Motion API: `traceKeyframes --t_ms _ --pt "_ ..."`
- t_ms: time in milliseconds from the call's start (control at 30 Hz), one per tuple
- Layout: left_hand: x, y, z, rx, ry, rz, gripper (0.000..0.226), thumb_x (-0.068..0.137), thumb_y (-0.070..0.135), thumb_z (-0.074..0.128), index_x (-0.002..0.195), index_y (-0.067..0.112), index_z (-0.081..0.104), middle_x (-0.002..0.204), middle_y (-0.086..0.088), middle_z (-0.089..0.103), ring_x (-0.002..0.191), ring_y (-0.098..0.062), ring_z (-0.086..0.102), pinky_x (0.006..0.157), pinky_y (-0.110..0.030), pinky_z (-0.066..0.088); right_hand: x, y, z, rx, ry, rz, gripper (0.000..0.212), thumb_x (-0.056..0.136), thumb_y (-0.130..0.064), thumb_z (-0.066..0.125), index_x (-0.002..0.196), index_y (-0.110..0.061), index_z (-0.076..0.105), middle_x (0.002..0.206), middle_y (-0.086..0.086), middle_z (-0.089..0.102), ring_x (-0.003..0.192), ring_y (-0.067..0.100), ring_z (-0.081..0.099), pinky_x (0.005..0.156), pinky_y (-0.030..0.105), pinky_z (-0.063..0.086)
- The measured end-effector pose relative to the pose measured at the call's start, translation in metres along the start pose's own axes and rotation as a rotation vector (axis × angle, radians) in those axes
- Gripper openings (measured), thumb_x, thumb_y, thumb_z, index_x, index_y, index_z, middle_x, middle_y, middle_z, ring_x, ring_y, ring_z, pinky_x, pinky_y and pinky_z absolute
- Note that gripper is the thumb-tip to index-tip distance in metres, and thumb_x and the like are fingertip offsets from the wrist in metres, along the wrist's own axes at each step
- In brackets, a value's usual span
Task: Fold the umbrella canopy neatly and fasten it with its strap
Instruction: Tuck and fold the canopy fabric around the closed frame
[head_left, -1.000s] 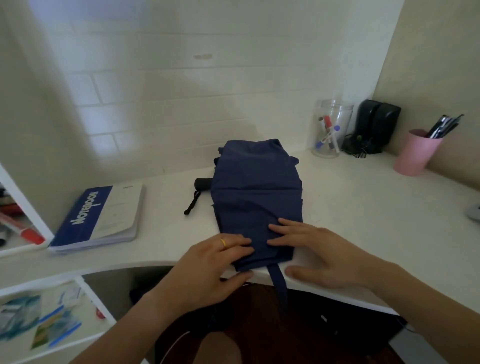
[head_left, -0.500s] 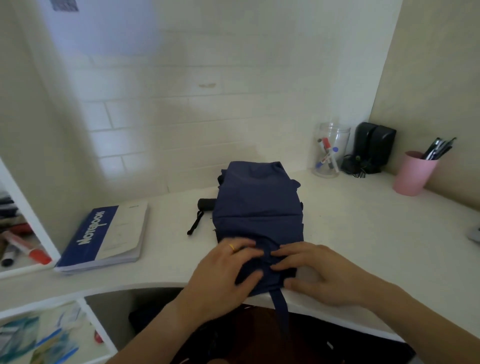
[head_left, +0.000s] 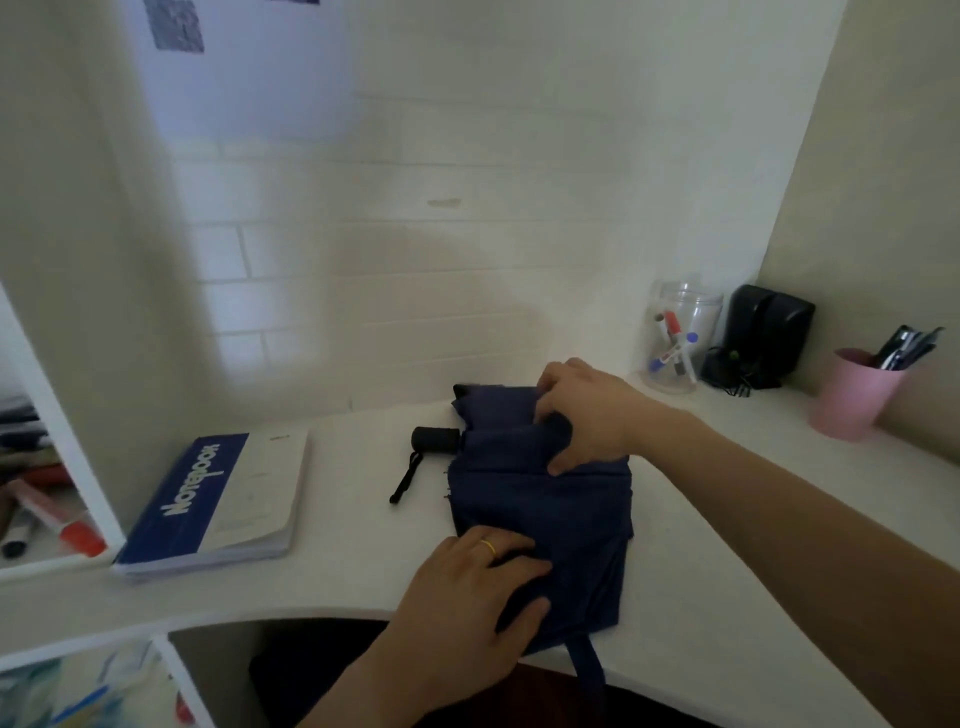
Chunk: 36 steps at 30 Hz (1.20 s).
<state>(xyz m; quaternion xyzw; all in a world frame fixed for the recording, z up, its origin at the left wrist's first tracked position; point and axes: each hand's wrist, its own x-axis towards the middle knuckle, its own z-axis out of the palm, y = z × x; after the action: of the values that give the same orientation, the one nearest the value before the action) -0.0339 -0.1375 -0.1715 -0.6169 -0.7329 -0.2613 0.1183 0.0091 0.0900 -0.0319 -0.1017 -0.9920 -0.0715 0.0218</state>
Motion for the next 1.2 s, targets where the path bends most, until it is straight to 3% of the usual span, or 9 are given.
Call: traceKeyframes --t_ms 267,400,533,633,833,900,1000,1100,1200 --pt "-0.001 0.008 -0.005 -0.055 0.033 -0.123 0.035 0.088 0.059 0.055 0.106 0.032 0.069 0.107 0.013 0.057 0.103 -0.006 0.052 0.086 -0.021 0.050 -0.054 -0.026 0.032 0.072 0.478 -0.024 0.007 0.079 -0.026 0.074 0.085 -0.023 0.073 0.083 -0.006 0.068 0.084 0.022 0.061 0.070 0.033 0.048" --pt "-0.008 0.016 -0.015 -0.175 0.067 -0.287 0.042 0.088 0.072 0.048 0.093 0.034 0.063 0.091 0.018 0.064 0.087 0.001 0.056 0.078 -0.021 0.047 -0.088 -0.048 0.056 0.082 0.535 -0.092 0.025 0.075 -0.012 0.077 0.097 -0.024 0.078 0.088 -0.004 0.069 0.080 0.021 0.065 0.060 0.038 0.056" --pt "-0.015 0.023 -0.026 -0.706 0.159 -0.516 0.073 0.091 0.074 0.042 0.059 0.008 0.048 0.058 -0.005 0.057 0.059 -0.013 0.054 0.062 -0.040 0.046 -0.115 -0.065 0.086 0.068 0.461 -0.171 0.045 0.071 -0.005 0.083 0.113 -0.019 0.075 0.096 -0.002 0.072 0.083 0.020 0.067 0.065 0.032 0.059" --pt "-0.011 0.023 -0.026 -0.600 0.181 -0.605 0.061 0.094 0.053 0.059 0.050 0.019 0.034 0.043 0.008 0.042 0.045 -0.004 0.040 0.050 -0.020 0.033 -0.124 -0.073 0.093 0.193 0.406 -0.217 0.043 0.074 -0.004 0.081 0.113 -0.021 0.075 0.099 -0.005 0.076 0.086 0.015 0.069 0.075 0.025 0.057" --pt "-0.011 0.013 -0.020 -0.544 0.112 -0.663 0.051 0.095 0.031 0.067 0.054 0.018 0.039 0.042 0.012 0.042 0.042 -0.003 0.041 0.045 -0.015 0.033 -0.134 -0.054 0.073 0.849 0.691 0.514 0.018 0.081 -0.022 0.077 0.095 -0.028 0.069 0.097 -0.012 0.069 0.078 0.005 0.066 0.071 0.023 0.053" --pt "-0.010 0.014 -0.021 -0.555 0.107 -0.671 0.051 0.095 0.030 0.068 0.054 0.018 0.040 0.040 0.013 0.043 0.041 -0.002 0.042 0.044 -0.015 0.033 -0.126 -0.047 0.062 1.230 0.512 0.768 0.039 0.078 -0.038 0.083 0.106 -0.022 0.060 0.104 -0.004 0.069 0.076 0.015 0.069 0.068 0.032 0.054" --pt "-0.009 0.016 -0.022 -0.542 0.097 -0.696 0.051 0.094 0.030 0.069 0.054 0.018 0.039 0.043 0.012 0.040 0.040 -0.002 0.040 0.044 -0.016 0.031 -0.116 -0.046 0.054 1.680 0.278 0.799 0.050 0.080 -0.025 0.084 0.120 -0.010 0.058 0.098 0.007 0.071 0.060 0.016 0.062 0.062 0.032 0.049" --pt "-0.008 0.016 -0.024 -0.558 0.073 -0.705 0.045 0.093 0.031 0.070 0.057 0.012 0.050 0.048 0.010 0.050 0.046 -0.002 0.048 0.048 -0.017 0.034 -0.118 -0.046 0.058 1.800 0.325 0.804 0.041 0.084 0.001 0.076 0.121 -0.003 0.059 0.086 0.011 0.066 0.055 0.013 0.061 0.059 0.024 0.052" --pt "-0.006 0.016 -0.028 -0.619 0.060 -0.727 0.031 0.091 0.031 0.073 0.077 0.003 0.068 0.071 -0.006 0.072 0.069 -0.022 0.069 0.064 -0.042 0.054 -0.129 -0.041 0.067 1.801 0.356 0.745 0.024 0.087 0.008 0.069 0.108 -0.002 0.067 0.086 0.016 0.066 0.060 0.016 0.067 0.061 0.022 0.059"
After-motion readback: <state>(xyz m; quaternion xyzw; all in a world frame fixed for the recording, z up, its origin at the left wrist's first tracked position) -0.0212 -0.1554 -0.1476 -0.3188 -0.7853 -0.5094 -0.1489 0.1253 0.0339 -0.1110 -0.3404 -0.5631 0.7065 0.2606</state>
